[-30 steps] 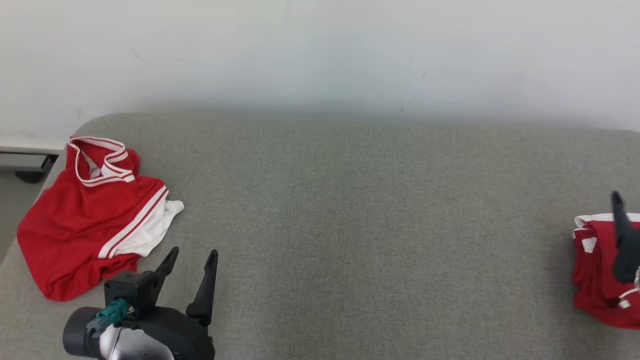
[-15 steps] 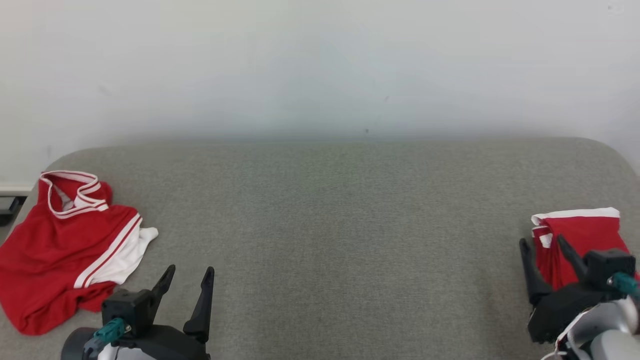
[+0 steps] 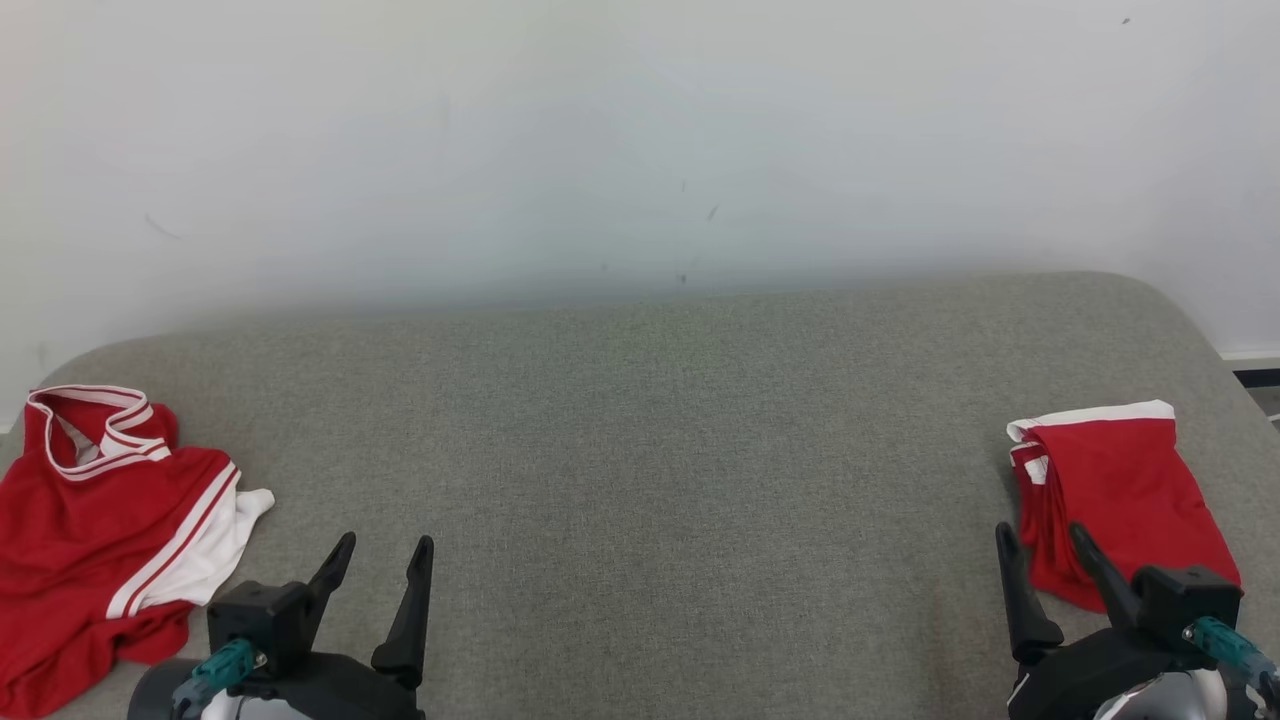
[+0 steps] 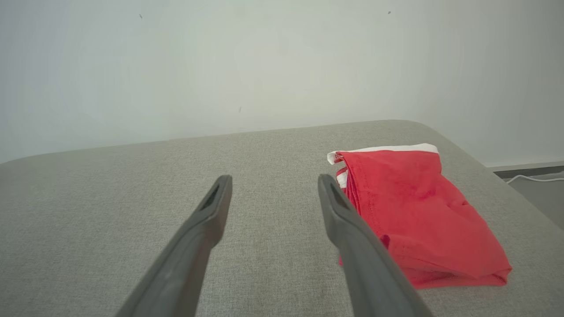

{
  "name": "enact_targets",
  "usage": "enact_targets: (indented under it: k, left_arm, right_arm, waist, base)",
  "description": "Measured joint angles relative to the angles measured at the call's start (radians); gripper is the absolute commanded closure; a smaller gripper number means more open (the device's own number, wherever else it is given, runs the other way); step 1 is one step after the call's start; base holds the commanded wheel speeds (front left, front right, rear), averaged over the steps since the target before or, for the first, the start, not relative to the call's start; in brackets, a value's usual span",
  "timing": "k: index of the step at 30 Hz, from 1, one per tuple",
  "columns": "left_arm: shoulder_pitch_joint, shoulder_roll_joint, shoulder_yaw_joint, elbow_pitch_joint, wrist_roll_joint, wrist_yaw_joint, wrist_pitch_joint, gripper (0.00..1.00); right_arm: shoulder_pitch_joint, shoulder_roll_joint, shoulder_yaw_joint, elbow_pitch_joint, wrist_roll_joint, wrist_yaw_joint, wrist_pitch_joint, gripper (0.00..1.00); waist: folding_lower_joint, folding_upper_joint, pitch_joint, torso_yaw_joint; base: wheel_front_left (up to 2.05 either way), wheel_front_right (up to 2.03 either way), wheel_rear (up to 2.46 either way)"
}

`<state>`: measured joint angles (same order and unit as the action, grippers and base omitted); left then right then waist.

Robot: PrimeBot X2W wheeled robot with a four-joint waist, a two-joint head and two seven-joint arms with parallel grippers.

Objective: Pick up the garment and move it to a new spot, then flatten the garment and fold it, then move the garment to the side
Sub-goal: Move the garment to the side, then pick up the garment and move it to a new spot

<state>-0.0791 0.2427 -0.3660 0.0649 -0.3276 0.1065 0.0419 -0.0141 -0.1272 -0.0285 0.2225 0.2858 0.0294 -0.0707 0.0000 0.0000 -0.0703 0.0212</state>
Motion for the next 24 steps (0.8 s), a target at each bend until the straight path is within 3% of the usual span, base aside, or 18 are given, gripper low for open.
enact_targets:
  k: [24]
  left_arm:
    - [0.007, -0.015, -0.015, 0.009, 0.000, -0.001, 0.002, 0.00]
  right_arm:
    - [0.053, -0.001, -0.016, -0.092, 0.006, -0.026, 0.027, 0.00]
  waist:
    - [0.0000, 0.0000, 0.004, 0.035]
  base:
    - [0.00, 0.00, 0.00]
